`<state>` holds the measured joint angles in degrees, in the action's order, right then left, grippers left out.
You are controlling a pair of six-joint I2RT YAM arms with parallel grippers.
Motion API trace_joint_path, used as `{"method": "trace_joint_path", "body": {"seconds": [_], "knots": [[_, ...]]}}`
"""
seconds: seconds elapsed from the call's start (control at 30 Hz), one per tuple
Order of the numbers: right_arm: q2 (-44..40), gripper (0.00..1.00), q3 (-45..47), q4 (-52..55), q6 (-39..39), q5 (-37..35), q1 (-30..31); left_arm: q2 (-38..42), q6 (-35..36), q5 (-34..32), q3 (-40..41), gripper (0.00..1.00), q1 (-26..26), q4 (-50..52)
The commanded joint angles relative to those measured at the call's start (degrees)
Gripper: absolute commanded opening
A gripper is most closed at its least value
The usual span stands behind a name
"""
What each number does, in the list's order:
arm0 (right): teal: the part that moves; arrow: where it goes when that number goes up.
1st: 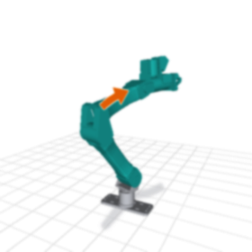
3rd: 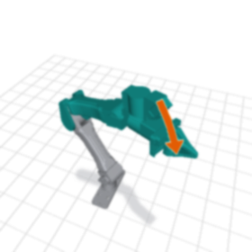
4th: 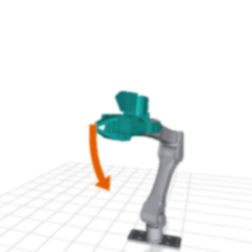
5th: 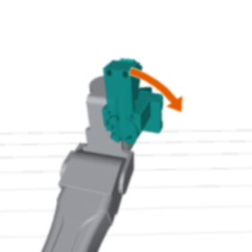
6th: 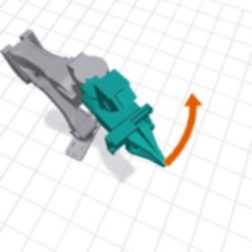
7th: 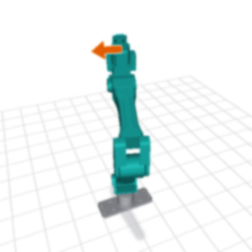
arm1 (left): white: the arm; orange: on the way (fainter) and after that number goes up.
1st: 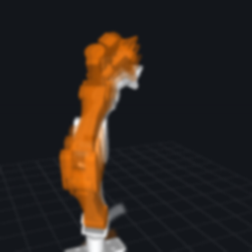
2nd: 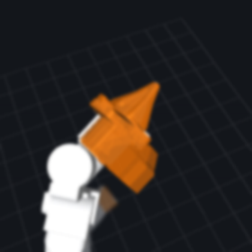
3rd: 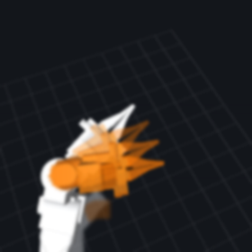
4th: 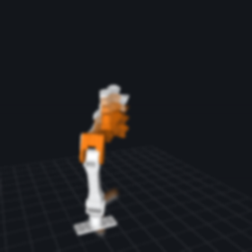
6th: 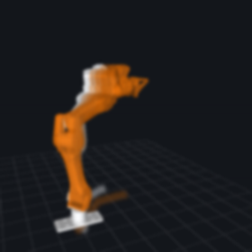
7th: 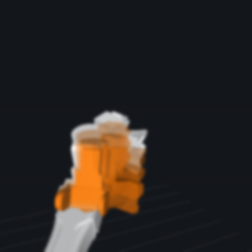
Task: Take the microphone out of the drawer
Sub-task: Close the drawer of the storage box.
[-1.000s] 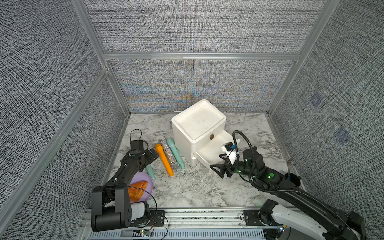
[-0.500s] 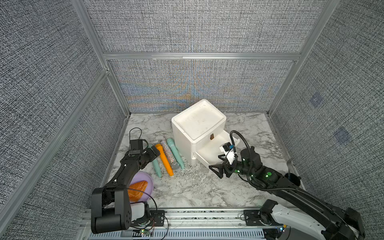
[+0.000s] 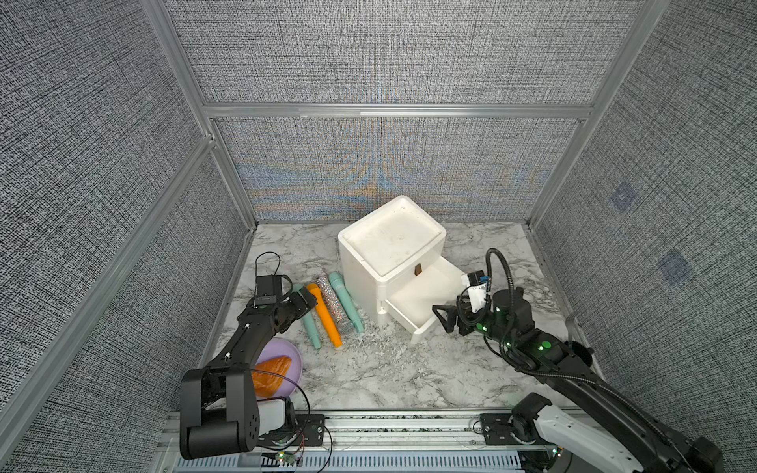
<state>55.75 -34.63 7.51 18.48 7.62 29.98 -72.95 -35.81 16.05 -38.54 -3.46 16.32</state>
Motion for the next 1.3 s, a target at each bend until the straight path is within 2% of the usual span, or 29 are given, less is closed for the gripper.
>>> {"method": "trace_joint_path", "body": {"seconds": [0.0, 0.2, 0.43, 0.53, 0.7, 0.87, 0.97, 1.27], "knots": [[-1.9, 0.98, 0.9, 1.3, 2.7, 0.5, -4.8, 1.7, 0.7, 0.9, -1.5, 1.0, 0.0, 1.4], [-2.7, 0.98, 1.9, 4.1, 6.3, -1.2, -13.9, 5.2, 3.5, 1.8, -8.1, 1.0, 0.0, 9.5], [-4.5, 0.98, 3.3, 5.5, 8.9, -1.5, -20.4, 4.6, 10.5, 8.4, -22.3, 1.0, 0.1, 17.9], [-5.4, 0.98, 3.8, 5.4, 8.9, -0.9, -22.2, 4.6, 15.3, 11.7, -26.6, 1.0, 0.1, 17.6], [-4.5, 0.98, 3.1, 6.7, 8.7, -1.7, -23.1, 1.8, 19.3, 12.9, -36.7, 1.0, 0.2, 23.5], [-0.6, 0.98, 1.6, 9.2, 8.1, -2.1, -23.1, -2.2, 20.7, 17.3, -43.6, 1.0, 0.5, 24.0], [1.6, 0.98, 1.3, 10.3, 8.1, -2.6, -23.0, -5.9, 21.3, 21.2, -48.0, 1.0, 2.3, 24.2], [-0.6, 0.98, 6.6, 7.0, 8.5, 0.5, -21.6, -17.2, 23.9, 20.0, -62.3, 1.0, 9.9, 28.2]]}}
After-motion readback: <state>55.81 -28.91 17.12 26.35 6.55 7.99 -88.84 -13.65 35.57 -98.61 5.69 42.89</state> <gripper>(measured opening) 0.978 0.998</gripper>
